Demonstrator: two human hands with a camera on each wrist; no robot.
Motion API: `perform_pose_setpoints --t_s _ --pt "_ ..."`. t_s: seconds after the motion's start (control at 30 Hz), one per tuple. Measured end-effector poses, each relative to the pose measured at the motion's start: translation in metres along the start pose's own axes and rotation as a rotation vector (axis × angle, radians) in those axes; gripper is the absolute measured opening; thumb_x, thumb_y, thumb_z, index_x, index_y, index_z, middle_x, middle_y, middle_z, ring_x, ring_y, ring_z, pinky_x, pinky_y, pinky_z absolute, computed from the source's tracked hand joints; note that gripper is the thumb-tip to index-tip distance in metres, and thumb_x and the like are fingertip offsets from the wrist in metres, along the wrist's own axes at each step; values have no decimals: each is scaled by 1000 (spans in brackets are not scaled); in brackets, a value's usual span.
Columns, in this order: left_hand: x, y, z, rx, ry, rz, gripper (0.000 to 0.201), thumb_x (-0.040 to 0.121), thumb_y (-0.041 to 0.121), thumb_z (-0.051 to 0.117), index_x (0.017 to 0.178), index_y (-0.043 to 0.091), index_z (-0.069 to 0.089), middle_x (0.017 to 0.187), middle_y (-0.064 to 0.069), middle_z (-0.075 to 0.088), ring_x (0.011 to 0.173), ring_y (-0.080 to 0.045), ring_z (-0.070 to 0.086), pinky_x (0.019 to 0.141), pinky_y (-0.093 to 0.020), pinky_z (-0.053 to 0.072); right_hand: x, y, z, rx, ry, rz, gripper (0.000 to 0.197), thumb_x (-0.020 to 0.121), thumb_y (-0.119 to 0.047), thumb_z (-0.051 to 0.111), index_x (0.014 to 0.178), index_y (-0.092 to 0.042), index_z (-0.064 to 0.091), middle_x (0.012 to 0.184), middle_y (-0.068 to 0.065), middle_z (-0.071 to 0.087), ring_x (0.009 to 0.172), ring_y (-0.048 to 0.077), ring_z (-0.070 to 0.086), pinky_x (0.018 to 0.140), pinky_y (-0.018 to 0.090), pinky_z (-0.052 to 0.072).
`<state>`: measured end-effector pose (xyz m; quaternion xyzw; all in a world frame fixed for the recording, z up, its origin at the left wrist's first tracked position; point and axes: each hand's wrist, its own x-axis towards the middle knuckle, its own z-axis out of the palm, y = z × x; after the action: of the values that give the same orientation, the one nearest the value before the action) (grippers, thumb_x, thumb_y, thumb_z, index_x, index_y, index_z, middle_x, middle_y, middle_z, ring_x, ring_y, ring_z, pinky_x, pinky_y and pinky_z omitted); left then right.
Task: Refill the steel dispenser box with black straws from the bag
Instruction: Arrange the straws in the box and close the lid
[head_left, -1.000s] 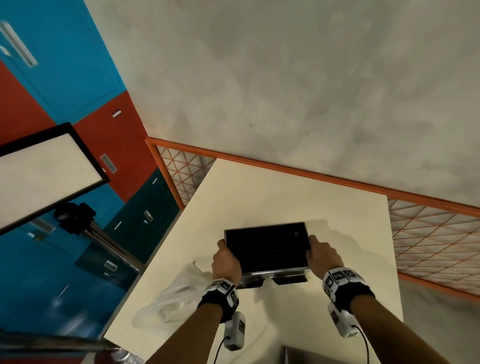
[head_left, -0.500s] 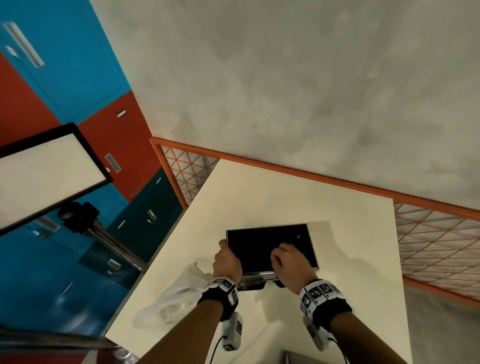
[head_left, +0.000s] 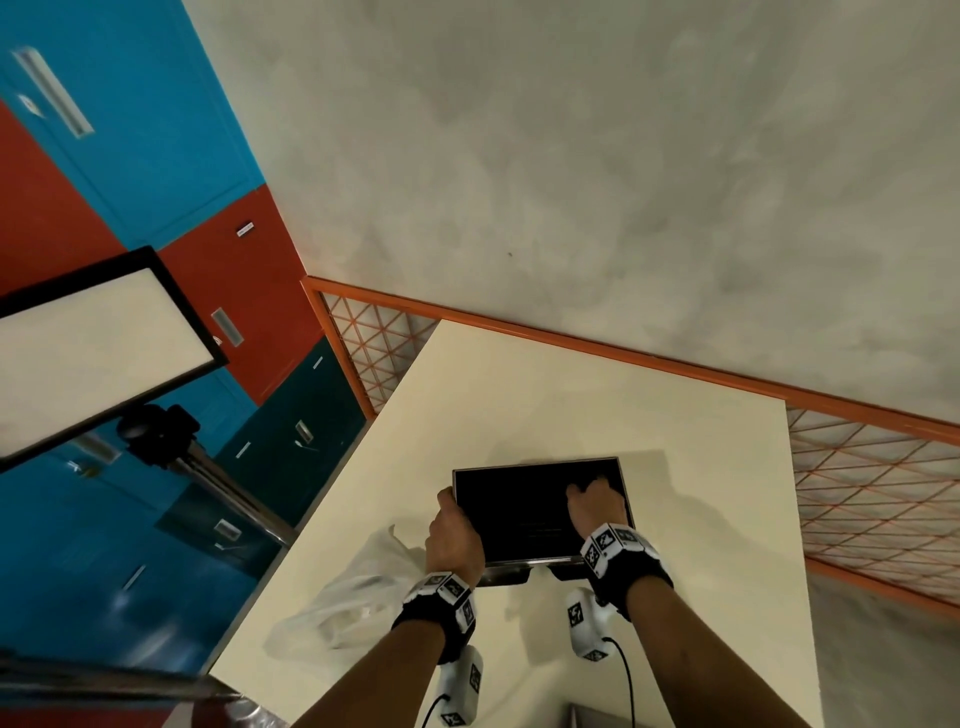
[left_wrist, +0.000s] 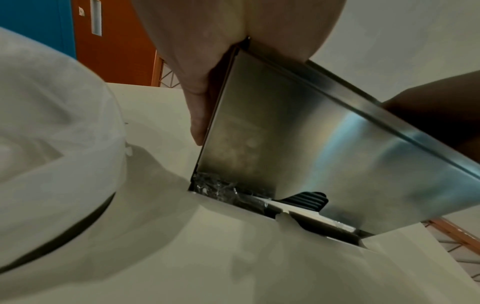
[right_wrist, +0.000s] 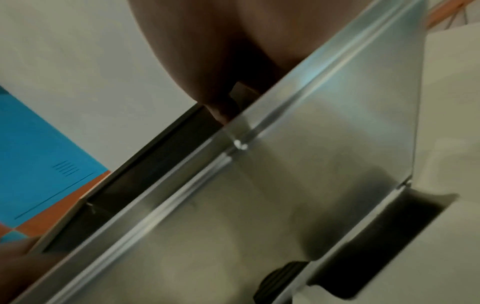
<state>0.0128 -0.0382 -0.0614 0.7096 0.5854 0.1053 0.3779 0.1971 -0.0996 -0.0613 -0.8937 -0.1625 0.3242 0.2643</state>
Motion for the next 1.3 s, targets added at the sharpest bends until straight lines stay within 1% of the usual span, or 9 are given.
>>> perform_pose_setpoints --t_s 0.1,0.23,0.43,0.57,0.7,0.87,0.97,1.07,1.3 --pt "-2 -1 0 -14 -1 10 27 100 18 36 127 14 39 110 -19 67 97 -42 65 87 -49 52 -1 -1 -1 11 1 -15 43 96 -23 52 126 8 48 121 29 59 108 42 59 82 39 48" --pt "-3 -1 -1 -25 0 8 25 100 18 36 125 14 39 110 -19 66 97 -42 65 87 -48 51 -4 -1 -6 27 -9 -39 45 95 -21 54 130 7 48 123 27 59 112 41 57 84 37 46" --pt "-5 -5 1 -27 3 27 26 100 18 35 125 15 38 110 -18 67 96 -40 66 85 -48 52 -7 -1 1 -23 13 -37 44 98 -26 49 130 5 45 122 28 58 105 42 60 73 35 45" --pt "-4 -6 2 -32 3 30 27 101 19 36 128 14 39 112 -18 67 98 -40 65 80 -41 47 -3 -4 0 25 14 -18 46 97 -28 51 128 6 47 123 29 59 108 43 59 81 37 48" --pt "-3 -5 1 -28 -5 32 27 101 19 37 128 14 38 113 -19 68 98 -41 66 82 -43 49 -4 -4 -5 66 -5 -43 50 96 -24 53 137 4 43 125 28 58 111 42 58 82 37 45" --pt "-2 -4 2 -36 -8 17 28 101 20 37 128 14 39 113 -19 67 99 -41 66 84 -45 50 -11 -5 -2 -130 -1 -88 45 101 -25 44 136 3 40 132 27 51 114 42 55 88 40 49" --pt "1 -4 1 -42 -13 5 26 100 19 38 126 16 40 113 -18 67 98 -41 66 85 -45 50 -17 -5 -2 -209 27 -93 46 99 -30 43 134 0 38 130 25 51 111 41 57 81 39 47" --pt "5 -4 2 -49 -13 -9 24 100 20 37 124 17 40 112 -18 67 98 -41 65 85 -46 51 -18 3 -1 -250 24 -51 53 98 -34 45 137 -1 34 127 24 55 111 39 58 83 39 47" --pt "7 -6 3 -41 -16 2 22 101 15 36 122 14 39 110 -20 67 96 -42 65 77 -39 43 -21 7 -6 -275 14 -80 41 98 -29 47 125 1 44 120 23 60 106 37 61 73 32 43"
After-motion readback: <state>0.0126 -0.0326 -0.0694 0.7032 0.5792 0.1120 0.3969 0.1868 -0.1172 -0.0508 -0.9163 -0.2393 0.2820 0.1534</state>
